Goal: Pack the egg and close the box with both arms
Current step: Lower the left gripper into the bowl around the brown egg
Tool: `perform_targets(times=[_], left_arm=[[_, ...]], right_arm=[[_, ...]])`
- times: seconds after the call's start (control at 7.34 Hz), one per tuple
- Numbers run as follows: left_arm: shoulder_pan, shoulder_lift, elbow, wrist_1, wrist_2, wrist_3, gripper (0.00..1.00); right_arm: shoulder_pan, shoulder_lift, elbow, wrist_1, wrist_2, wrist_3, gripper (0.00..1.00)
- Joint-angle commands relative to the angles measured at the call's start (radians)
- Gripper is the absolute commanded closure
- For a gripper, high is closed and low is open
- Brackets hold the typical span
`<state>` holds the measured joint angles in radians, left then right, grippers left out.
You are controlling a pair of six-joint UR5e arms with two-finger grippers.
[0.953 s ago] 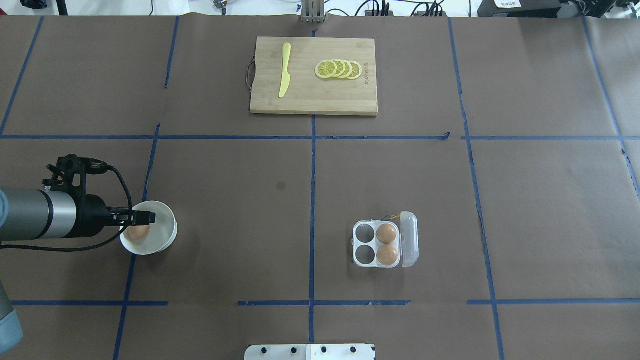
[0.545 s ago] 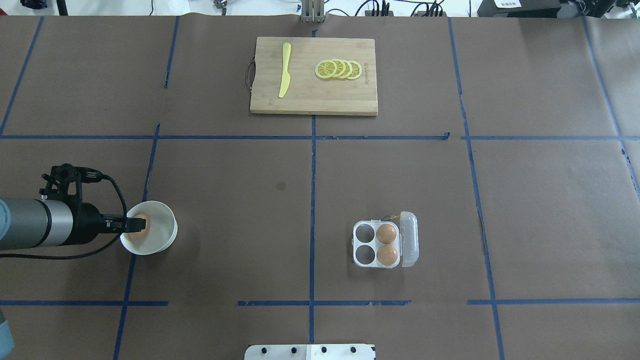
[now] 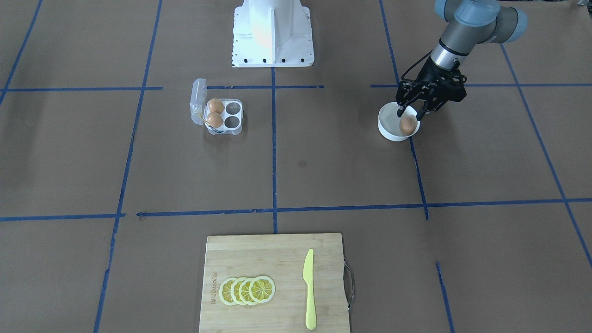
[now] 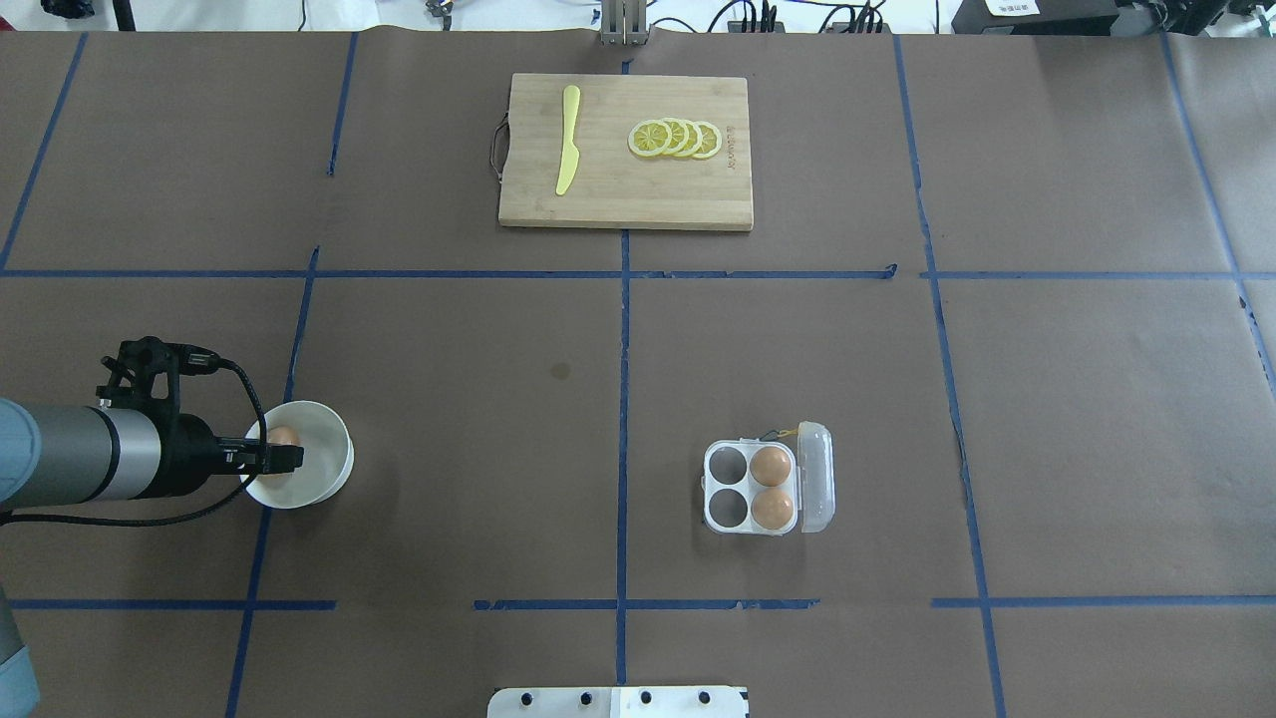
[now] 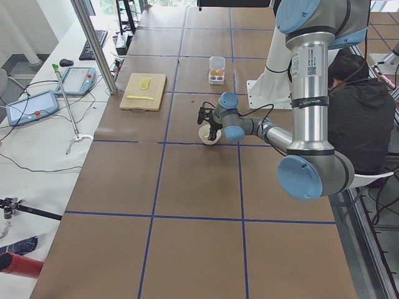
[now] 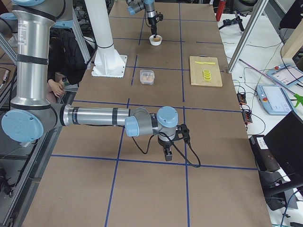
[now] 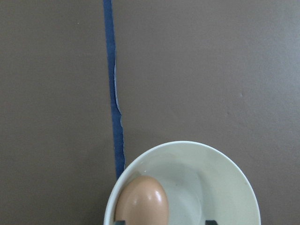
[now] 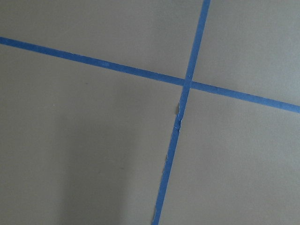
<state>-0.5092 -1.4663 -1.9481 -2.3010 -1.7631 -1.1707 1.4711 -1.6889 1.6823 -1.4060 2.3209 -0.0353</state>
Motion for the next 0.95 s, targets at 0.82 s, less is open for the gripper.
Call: perform_targets(times=[0.82], left_arm=[[0.038, -0.06, 0.06, 0.002, 0.021, 0.002, 0.27]], right_arm=[[0.0, 0.001, -0.015, 0.001, -0.002, -0.003, 0.0]])
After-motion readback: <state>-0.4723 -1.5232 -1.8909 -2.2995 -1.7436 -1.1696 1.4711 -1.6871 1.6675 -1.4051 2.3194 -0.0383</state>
